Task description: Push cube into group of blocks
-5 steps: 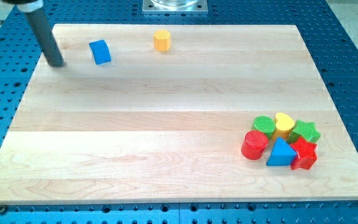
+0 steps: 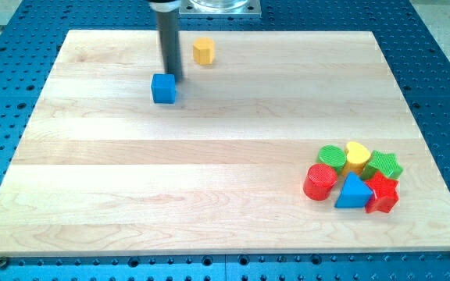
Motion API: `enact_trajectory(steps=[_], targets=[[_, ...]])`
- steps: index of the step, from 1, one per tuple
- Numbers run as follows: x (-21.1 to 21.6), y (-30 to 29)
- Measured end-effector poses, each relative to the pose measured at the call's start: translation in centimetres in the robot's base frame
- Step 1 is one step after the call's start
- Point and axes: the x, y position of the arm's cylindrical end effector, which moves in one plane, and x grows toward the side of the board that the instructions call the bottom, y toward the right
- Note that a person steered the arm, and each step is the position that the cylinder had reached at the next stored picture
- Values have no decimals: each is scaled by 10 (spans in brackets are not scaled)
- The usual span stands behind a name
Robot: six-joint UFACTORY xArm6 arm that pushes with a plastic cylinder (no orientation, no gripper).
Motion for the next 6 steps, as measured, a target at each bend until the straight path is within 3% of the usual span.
enact_trajectory(steps=[1,2,4,5,6], targets=[[71,33],[133,148],[159,112],[169,194],[169,206]])
